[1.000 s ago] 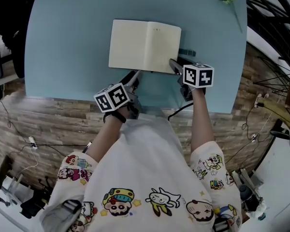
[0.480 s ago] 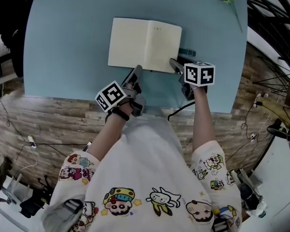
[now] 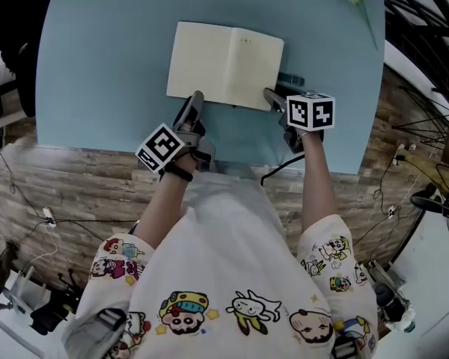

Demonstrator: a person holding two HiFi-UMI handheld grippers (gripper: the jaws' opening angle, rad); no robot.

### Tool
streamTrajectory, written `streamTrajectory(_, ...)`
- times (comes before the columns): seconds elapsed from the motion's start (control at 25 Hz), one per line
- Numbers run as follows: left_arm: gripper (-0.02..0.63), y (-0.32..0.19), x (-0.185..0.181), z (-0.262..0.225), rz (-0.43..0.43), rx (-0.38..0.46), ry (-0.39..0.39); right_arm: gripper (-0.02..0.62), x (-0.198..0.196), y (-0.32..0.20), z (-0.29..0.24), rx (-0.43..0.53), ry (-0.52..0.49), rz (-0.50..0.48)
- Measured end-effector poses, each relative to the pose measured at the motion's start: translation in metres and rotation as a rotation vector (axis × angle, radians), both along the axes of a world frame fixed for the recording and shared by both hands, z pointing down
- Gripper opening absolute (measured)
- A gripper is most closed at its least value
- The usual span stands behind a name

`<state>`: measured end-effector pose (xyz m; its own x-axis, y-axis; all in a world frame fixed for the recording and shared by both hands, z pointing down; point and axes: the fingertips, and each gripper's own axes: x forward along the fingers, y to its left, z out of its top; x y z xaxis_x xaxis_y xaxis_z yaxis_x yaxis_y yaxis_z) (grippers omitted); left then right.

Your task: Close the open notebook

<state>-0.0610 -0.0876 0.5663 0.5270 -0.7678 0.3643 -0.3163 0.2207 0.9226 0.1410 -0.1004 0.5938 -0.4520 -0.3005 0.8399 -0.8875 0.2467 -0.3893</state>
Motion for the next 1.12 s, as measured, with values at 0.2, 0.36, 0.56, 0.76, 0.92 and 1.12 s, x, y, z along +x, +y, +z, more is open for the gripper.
streamTrajectory(0.2, 0.221, 0.005, 0.012, 0.000, 0.004, -0.055, 0.087, 0.160, -0.001, 0.000, -0.001, 0.004, -0.011, 0.003)
streamTrajectory(0.36, 0.271, 0.017, 0.036, 0.002, 0.047, -0.086, 0.126, 0.160, 0.000, 0.000, 0.000, 0.006, -0.010, 0.011)
streamTrajectory(0.56, 0.295, 0.010, 0.045, 0.001, 0.031, -0.081, 0.123, 0.160, 0.000, 0.001, 0.000, -0.004, -0.008, 0.009)
streamTrajectory(0.76, 0.295, 0.004, 0.044, 0.000, -0.007, -0.064, 0.123, 0.158, -0.001, 0.001, 0.001, 0.006, 0.002, -0.008)
streamTrajectory(0.92, 0.295, 0.000, 0.033, 0.000, -0.016, -0.040, 0.109, 0.158, -0.001, 0.001, 0.001, 0.001, 0.001, -0.018)
streamTrajectory(1.12, 0.293, -0.005, 0.023, -0.004, -0.002, -0.015, 0.080, 0.158, -0.001, 0.001, 0.000, 0.000, -0.001, -0.017)
